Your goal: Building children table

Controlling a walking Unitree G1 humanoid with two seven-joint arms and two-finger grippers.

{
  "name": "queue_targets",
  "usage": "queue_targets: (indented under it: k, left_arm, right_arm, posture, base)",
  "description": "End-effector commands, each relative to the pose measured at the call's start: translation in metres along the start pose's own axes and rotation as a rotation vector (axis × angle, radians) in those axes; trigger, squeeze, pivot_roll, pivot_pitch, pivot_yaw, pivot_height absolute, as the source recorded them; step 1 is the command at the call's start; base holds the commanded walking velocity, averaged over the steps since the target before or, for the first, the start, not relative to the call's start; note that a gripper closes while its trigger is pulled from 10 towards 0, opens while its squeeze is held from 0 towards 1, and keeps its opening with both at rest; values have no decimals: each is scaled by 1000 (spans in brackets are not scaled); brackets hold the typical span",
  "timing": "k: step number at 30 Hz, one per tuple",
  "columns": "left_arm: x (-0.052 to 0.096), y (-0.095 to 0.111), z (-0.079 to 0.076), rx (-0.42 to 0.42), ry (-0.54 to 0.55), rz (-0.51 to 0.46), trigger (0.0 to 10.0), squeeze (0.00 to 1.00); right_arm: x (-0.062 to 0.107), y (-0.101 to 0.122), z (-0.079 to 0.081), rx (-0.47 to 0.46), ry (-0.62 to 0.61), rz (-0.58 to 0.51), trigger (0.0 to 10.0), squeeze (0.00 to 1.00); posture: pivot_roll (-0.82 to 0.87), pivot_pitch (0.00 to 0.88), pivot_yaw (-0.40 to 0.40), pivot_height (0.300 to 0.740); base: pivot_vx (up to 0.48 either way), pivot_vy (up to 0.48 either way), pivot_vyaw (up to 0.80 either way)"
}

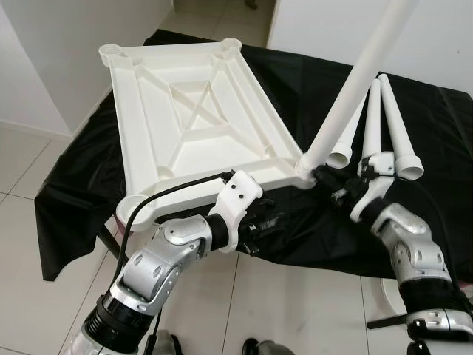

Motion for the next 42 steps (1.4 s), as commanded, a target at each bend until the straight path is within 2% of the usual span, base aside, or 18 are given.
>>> queue_targets:
  k: [1,2,5,7,9,11,13,16,18,19,20,22,23,26,27,35,36,42]
  left_arm:
    - [-1,-1,-1,-9,-7,12,10000,0]
    - [-1,-1,-1,-10,-6,13,10000,0]
    - [-1,-2,-1,-10,-1,15,10000,0]
    - [-1,-2,4,-4,34,18,10000,0]
    - [-1,-2,4,-4,34,18,10000,0]
    - [-2,-1,13,3,90,22,10000,0]
    - [-2,-1,13,3,90,22,10000,0]
    - [-2,-1,27,1,172,26,10000,0]
    - [-2,-1,27,1,172,26,10000,0]
    - [-2,-1,37,14,218,22,10000,114]
    - [-1,-1,44,24,250,22,10000,1000]
    - [-1,-1,44,24,250,22,10000,1000]
    - [-2,-1,57,-18,306,46,10000,761]
    - [-3,-1,62,-48,326,60,10000,761]
    - [-4,-2,66,-86,345,80,10000,0]
    - [-8,-13,73,-184,356,171,10000,0]
    - [-8,-15,74,-218,361,193,10000,0]
    - [-11,-22,72,-207,312,245,10000,0]
  right_arm:
    - [4,-1,-10,-5,-109,-25,10000,0]
    - [4,1,-12,-19,-151,-54,10000,0]
    - [5,2,-9,-37,-160,-78,10000,0]
    - [8,2,10,-82,-127,-107,10000,0]
    - [8,2,10,-82,-127,-107,10000,0]
    - [13,1,31,-111,-93,-134,10000,0]
    - [13,1,31,-111,-93,-134,10000,0]
    - [22,2,51,-130,-89,-151,10000,0]
    - [22,2,51,-130,-89,-151,10000,0]
    - [26,1,57,-131,-109,-158,10000,0]
    - [30,1,61,-129,-123,-159,10000,0]
    - [30,1,61,-129,-123,-159,10000,0]
    - [39,0,68,-125,-143,-157,10000,0]
    - [42,1,70,-123,-148,-153,10000,0]
    - [46,1,71,-127,-154,-150,10000,0]
    - [56,3,71,-127,-183,-128,10000,0]
    - [57,4,70,-124,-191,-126,10000,0]
    - [59,6,66,-112,-217,-121,10000,0]
  posture:
    - [71,134,-53,740]
    - [71,134,-53,740]
    - [71,134,-51,740]
    - [72,134,-51,740]
    - [72,134,-51,740]
    - [68,133,-50,740]
    - [68,133,-50,740]
    - [57,132,-45,740]
    - [57,132,-45,740]
    - [47,129,-41,740]
    - [44,127,-40,740]
    - [44,127,-40,740]
    - [29,122,-36,740]
    - [29,122,-36,740]
    - [25,121,-34,740]
    - [9,128,-21,740]
    - [9,128,-21,740]
    - [1,142,-4,740]
  base:
    - [0,0,0]
    - [0,0,0]
    - [0,0,0]
    - [0,0,0]
    - [0,0,0]
    - [0,0,0]
    - [0,0,0]
    - [0,0,0]
    - [0,0,0]
    - [0,0,0]
    - [0,0,0]
    - [0,0,0]
    - [0,0,0]
    - [0,0,0]
    - [0,0,0]
    - [0,0,0]
    - [0,0,0]
    - [0,0,0]
Point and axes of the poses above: a point about 5 cm out from each wrist's last joint towards the gripper, its own x axis pointing back from the gripper into the wrist, its own y axis along the axis of the wrist's last joint, z = x × y, the point moved 1 cm from there along -x, pointing out of the wrist towards the gripper, and after that the axes turned 8 degrees about x, right-handed, at the moved point
